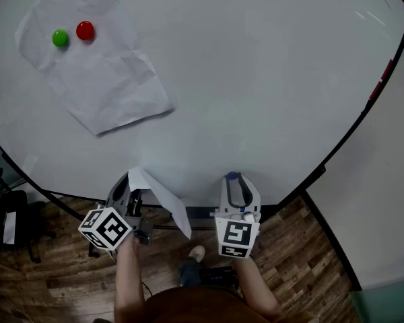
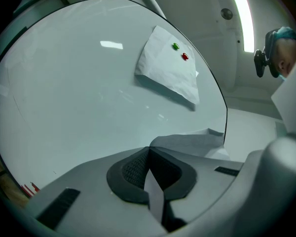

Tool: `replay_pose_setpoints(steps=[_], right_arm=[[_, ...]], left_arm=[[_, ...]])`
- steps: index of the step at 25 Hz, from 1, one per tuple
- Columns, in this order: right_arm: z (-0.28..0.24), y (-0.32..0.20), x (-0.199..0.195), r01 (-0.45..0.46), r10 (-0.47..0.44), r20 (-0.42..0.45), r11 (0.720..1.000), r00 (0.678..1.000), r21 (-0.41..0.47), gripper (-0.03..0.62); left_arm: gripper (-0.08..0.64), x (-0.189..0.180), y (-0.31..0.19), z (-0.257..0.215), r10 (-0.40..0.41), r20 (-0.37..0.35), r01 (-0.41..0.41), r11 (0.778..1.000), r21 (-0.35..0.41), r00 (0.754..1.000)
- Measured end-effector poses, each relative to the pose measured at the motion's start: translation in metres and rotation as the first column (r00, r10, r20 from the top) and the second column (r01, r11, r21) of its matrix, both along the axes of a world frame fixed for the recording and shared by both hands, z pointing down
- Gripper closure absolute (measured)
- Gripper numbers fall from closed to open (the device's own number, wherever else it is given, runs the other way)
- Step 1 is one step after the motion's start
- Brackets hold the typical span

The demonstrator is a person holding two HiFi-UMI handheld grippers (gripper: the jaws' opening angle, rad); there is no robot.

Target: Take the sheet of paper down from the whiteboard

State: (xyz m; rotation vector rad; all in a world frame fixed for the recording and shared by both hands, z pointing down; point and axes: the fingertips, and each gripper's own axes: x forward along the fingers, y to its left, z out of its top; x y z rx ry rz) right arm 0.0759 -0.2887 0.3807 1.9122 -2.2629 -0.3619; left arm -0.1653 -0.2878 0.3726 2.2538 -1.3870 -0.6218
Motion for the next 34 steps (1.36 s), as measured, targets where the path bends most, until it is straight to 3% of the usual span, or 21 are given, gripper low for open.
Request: replay_pose_setpoints(steps=[34], right_arm=[[0.0085,0.0057,0.0055,-0.001,0.001,-0.009,1.0,1.0,-0.03,0.457]], left_arm=[[0.537,0.0018,0.0016,0.0023,-0.016,-0.043,0.016,1.0,-0.009,0.999]])
